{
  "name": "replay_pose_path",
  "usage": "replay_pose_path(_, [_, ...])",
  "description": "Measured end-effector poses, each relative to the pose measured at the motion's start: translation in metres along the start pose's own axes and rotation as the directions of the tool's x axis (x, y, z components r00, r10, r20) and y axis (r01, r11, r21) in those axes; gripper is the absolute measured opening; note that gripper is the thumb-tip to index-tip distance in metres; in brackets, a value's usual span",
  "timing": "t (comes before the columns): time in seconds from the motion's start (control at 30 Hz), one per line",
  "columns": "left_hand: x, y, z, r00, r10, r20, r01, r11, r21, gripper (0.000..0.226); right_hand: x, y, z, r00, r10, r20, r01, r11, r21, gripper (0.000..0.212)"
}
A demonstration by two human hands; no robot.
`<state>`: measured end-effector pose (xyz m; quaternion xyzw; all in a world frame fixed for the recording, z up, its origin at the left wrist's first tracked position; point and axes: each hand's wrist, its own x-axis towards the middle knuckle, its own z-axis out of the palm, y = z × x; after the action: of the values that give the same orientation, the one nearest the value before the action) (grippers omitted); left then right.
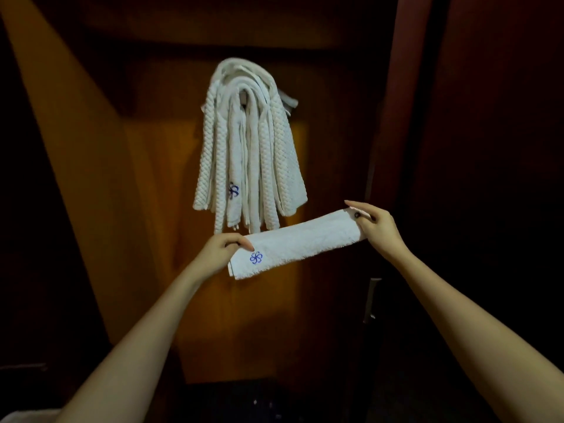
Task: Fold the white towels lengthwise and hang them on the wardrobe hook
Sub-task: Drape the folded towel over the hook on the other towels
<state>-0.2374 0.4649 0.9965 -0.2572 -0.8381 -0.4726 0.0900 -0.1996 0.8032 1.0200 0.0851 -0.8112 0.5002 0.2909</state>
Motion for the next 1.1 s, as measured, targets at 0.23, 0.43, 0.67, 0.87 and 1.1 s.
replay_pose_path(0.23, [0.019,0.045,-0.061,0.999,0.005,-0.043,-0.003,0.998,0.064,0.035,0.038,-0.039,-0.001,0.99,-0.136,-0.039,0.134,0.99,-0.037,0.046])
replay_pose_path(0.43, [0.034,0.085,-0.107,0.967,0.118,-0.225,-0.117,0.993,0.021,0.028,0.069,-0.089,-0.01,0.962,-0.256,-0.09,0.267,0.952,0.151,0.045])
replay_pose_path(0.67, [0.066,0.101,-0.147,0.866,0.221,-0.448,-0.208,0.975,0.079,0.023,0.115,-0.124,0.013,0.967,-0.255,-0.029,0.256,0.948,0.191,0.037])
replay_pose_path(0.87, [0.113,0.096,-0.176,0.817,0.295,-0.495,-0.27,0.955,0.123,0.022,0.169,-0.133,0.029,0.958,-0.285,-0.034,0.285,0.927,0.243,0.036])
replay_pose_path(1.1, [0.188,0.11,-0.225,0.748,0.343,-0.568,-0.391,0.92,0.041,0.028,0.25,-0.172,0.036,0.947,-0.316,-0.061,0.316,0.878,0.358,0.037])
